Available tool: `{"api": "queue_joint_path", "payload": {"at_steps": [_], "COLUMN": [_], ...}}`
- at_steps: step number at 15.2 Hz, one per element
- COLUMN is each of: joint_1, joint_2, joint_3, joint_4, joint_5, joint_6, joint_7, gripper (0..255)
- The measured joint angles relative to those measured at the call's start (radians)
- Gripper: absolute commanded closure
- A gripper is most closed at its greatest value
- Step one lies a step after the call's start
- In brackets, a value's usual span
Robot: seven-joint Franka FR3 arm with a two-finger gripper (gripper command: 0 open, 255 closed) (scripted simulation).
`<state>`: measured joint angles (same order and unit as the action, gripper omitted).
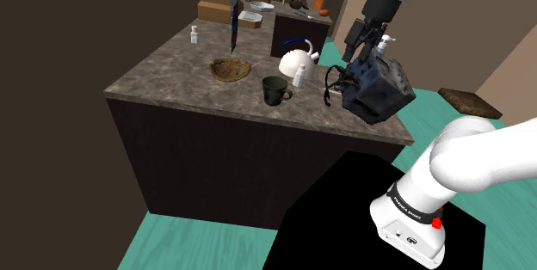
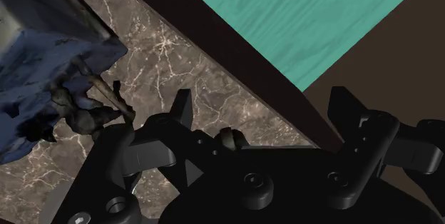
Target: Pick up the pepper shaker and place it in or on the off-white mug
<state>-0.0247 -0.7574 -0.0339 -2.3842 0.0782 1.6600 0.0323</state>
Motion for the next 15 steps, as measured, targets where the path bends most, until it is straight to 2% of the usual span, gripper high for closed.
{"api": "queue_joint_path", "payload": {"at_steps": [2,9,15], "joint_1": [-0.003,-0.033,-0.055], "joint_2": [0.012,0.233,0.463], "joint_3": [-0.004,-0.055,-0.106], "joint_4": [0.003,0.073,0.202], "joint_5": [-0.002,-0.023,-0.023], "joint_6": [0.009,0.145,0.234], "joint_7": [-0.002,-0.034,-0.069], "gripper": [0,0,0]}}
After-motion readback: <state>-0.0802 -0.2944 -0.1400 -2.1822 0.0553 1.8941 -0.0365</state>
